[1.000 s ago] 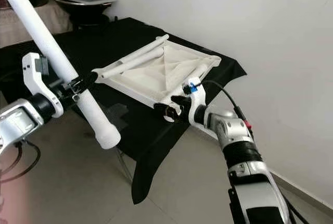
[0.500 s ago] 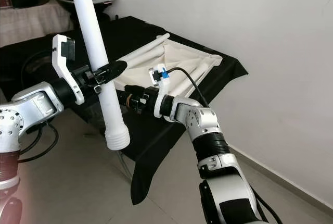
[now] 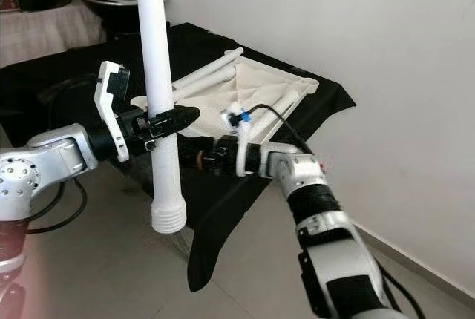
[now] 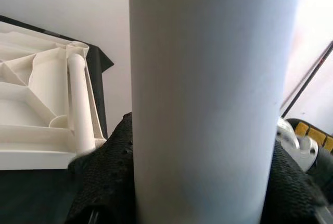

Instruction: Building children table

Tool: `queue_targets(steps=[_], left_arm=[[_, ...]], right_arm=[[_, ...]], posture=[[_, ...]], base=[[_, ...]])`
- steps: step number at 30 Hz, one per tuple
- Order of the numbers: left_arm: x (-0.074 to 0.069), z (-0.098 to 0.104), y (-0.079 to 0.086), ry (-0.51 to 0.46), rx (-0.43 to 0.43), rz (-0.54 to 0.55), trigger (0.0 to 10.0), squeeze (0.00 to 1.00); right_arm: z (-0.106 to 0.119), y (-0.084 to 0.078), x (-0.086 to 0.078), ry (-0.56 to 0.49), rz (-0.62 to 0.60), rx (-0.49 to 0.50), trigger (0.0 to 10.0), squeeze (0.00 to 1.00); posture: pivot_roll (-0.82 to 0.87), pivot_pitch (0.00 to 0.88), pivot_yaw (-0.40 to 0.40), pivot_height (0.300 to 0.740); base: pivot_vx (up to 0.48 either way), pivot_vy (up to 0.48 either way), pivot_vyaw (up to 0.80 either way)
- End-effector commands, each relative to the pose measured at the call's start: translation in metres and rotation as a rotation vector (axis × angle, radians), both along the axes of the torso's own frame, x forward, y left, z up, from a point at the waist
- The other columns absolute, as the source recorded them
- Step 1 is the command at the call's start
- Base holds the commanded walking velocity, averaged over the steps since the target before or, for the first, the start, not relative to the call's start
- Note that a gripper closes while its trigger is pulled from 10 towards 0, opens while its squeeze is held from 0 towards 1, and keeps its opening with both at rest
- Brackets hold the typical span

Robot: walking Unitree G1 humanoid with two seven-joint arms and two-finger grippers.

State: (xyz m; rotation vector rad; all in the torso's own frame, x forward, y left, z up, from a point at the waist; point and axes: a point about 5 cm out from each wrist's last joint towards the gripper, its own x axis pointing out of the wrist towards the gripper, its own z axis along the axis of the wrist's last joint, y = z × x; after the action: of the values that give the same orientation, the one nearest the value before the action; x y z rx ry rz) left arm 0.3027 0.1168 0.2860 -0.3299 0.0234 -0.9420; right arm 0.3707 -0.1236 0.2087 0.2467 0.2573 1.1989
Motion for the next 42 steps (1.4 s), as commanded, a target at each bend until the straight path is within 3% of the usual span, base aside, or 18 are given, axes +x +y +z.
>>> queue_targets(steps=[1, 7, 10, 11, 13, 17, 19, 22, 30, 37, 42], left_arm=[[0.002, -0.001, 0.007, -0.004, 0.018, 0.006, 10.0, 0.0], [0.004, 0.001, 0.009, -0.015, 0.023, 0.009, 10.0, 0.0], [0.005, 0.001, 0.007, -0.037, 0.037, -0.007, 10.0, 0.0], [0.005, 0.001, 0.007, -0.037, 0.037, -0.007, 10.0, 0.0], [0.01, 0.002, 0.007, -0.045, 0.035, -0.004, 10.0, 0.0], [0.013, 0.003, 0.006, -0.052, 0.033, 0.0, 10.0, 0.0], [0.019, 0.008, 0.001, -0.081, 0.034, -0.004, 10.0, 0.0], [0.022, 0.011, -0.002, -0.091, 0.033, -0.009, 10.0, 0.0], [0.027, 0.017, -0.006, -0.105, 0.02, -0.003, 10.0, 0.0], [0.028, 0.022, -0.015, -0.129, -0.015, -0.03, 10.0, 0.0], [0.028, 0.023, -0.017, -0.133, -0.015, -0.033, 10.0, 0.0]], right_arm=[[0.017, -0.013, 0.003, -0.046, 0.004, 0.061, 10.0, 0.0], [0.026, -0.016, 0.002, -0.05, 0.04, 0.102, 10.0, 0.0], [0.037, -0.007, -0.007, -0.047, 0.194, 0.197, 10.0, 0.0], [0.037, -0.007, -0.007, -0.047, 0.194, 0.197, 10.0, 0.0], [0.038, 0.005, -0.013, -0.051, 0.276, 0.198, 10.0, 0.0], [0.037, 0.011, -0.014, -0.048, 0.29, 0.193, 10.0, 0.0], [0.038, 0.027, -0.019, -0.04, 0.355, 0.212, 10.0, 0.0], [0.033, 0.038, -0.024, -0.026, 0.395, 0.203, 10.0, 0.0], [0.014, 0.062, -0.029, -0.023, 0.396, 0.126, 10.0, 0.0], [0.016, 0.081, -0.027, -0.042, 0.353, 0.115, 10.0, 0.0], [0.018, 0.084, -0.026, -0.046, 0.338, 0.125, 10.0, 0.0]], posture=[[0.05, 0.03, -0.094, 0.74], [0.05, 0.031, -0.095, 0.74], [0.05, 0.032, -0.094, 0.74], [0.05, 0.032, -0.094, 0.74], [0.05, 0.031, -0.091, 0.74], [0.05, 0.031, -0.091, 0.74], [0.04, 0.03, -0.088, 0.74], [0.04, 0.029, -0.087, 0.74], [0.04, 0.028, -0.083, 0.74], [0.05, 0.014, -0.082, 0.74], [0.05, 0.011, -0.081, 0.74]], base=[[0.0, 0.0, 0.0], [0.0, 0.0, 0.0], [0.0, 0.0, 0.0], [0.0, 0.0, 0.0], [0.0, 0.0, 0.0], [0.0, 0.0, 0.0], [0.0, 0.0, 0.0], [0.0, 0.0, 0.0], [0.0, 0.0, 0.0], [0.0, 0.0, 0.0], [0.0, 0.0, 0.0]])
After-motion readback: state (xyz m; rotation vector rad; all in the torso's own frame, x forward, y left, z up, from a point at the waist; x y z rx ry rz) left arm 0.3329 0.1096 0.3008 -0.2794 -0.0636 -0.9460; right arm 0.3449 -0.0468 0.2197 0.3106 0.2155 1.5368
